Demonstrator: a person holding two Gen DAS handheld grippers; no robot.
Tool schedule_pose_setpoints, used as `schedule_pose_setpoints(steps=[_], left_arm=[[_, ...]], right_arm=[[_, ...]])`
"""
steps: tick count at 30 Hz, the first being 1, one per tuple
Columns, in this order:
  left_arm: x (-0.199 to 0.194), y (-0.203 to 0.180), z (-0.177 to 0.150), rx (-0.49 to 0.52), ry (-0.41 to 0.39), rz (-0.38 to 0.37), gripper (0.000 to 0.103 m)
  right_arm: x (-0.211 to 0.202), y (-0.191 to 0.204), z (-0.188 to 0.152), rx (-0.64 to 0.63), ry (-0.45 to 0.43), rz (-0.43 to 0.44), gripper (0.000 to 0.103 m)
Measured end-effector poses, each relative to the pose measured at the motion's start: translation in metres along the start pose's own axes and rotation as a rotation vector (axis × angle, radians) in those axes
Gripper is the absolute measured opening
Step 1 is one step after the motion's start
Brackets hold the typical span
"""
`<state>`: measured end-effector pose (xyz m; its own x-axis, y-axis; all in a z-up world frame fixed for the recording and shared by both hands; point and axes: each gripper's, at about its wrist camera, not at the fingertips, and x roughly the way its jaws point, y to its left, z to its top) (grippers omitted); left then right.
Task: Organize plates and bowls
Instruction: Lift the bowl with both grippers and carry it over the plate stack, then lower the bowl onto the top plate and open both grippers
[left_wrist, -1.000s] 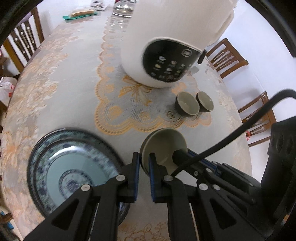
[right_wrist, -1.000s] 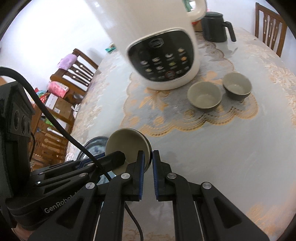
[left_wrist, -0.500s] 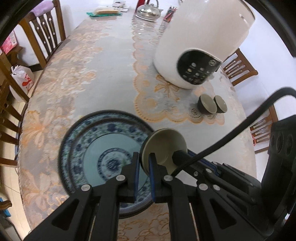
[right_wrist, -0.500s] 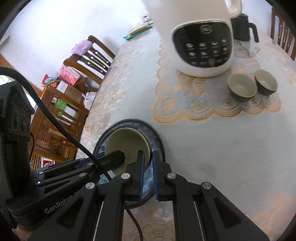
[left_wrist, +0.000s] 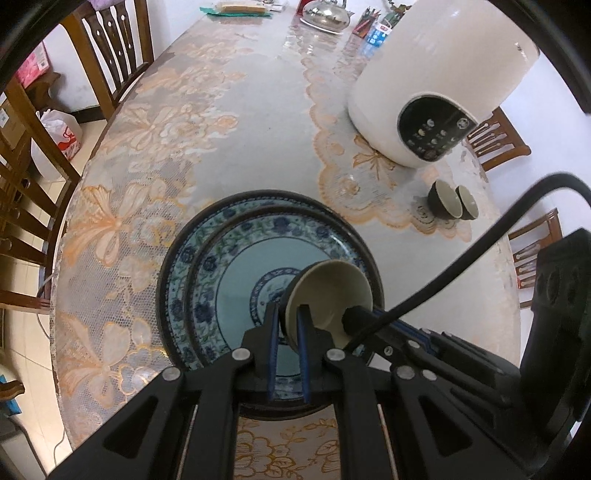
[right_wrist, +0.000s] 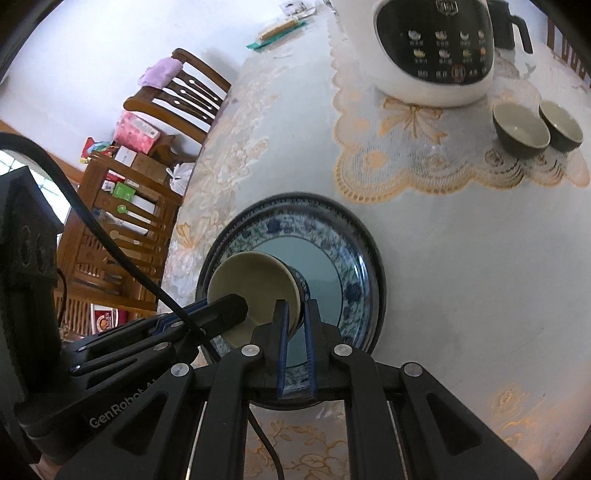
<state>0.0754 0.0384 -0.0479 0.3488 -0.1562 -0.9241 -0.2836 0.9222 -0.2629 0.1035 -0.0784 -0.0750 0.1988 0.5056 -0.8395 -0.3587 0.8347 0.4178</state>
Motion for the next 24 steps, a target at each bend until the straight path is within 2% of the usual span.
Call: schedule_pose_setpoints(steps=[10, 18, 24], left_arm=[[0.009, 0.007, 0.0, -0.024, 0.026, -0.016, 0.008], [0.008, 0.012, 0.002, -0.053, 0.022, -0.004, 0.008], [0.005, 0.014, 0.002, -0.069, 0.012, 0.002, 0.015]], right_arm=[[0.01, 0.001, 0.0, 0.026, 0.042, -0.03, 0.012], [0.014, 0.006, 0.005, 0.017, 0.042, -0.025, 0.012], [0.01, 0.007, 0.009, -0.005, 0.012, -0.026, 0.015]])
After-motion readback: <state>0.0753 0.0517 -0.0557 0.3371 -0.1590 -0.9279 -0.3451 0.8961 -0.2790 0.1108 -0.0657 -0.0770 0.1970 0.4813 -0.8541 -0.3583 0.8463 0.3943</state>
